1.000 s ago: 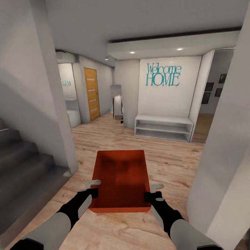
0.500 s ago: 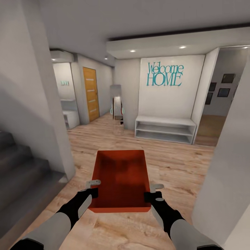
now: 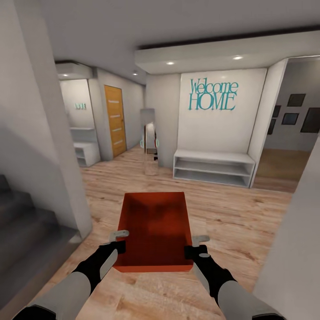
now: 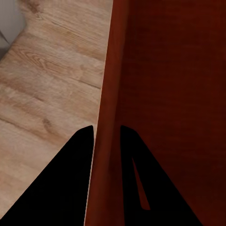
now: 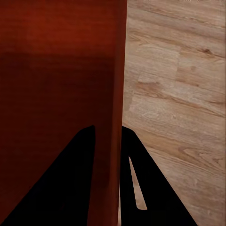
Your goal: Move the two storage containers from the living room to the garage. In the garage, place one container on the floor and stack the other container on top of it (either order is fine).
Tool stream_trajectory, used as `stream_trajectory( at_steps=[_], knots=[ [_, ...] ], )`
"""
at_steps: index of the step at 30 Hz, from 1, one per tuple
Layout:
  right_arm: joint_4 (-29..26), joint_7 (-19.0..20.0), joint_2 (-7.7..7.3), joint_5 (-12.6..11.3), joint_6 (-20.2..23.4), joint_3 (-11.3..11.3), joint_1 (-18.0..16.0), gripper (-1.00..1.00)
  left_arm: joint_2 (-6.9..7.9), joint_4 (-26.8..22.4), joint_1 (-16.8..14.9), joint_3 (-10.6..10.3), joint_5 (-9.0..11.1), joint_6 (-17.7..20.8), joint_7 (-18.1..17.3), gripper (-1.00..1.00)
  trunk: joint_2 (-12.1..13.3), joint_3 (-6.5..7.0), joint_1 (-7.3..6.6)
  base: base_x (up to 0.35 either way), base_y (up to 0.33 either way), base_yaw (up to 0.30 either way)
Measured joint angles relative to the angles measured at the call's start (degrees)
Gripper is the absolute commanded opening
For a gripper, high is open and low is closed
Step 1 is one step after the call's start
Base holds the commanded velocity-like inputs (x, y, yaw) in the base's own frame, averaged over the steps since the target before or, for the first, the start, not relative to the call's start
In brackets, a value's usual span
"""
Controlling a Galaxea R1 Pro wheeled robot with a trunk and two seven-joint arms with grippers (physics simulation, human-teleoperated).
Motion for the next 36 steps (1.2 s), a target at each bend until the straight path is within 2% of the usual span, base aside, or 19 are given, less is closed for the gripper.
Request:
stream_trajectory(
  at_steps=[36],
  knots=[
    [0.06,0.00,-0.04,-0.18,-0.07,0.12,0.00,-1.00,-0.02,0.00,0.01,0.05,-0.03,0.02,-0.01,-1.00,0.00,0.00,0.00,0.322,0.000,0.000]
  ],
)
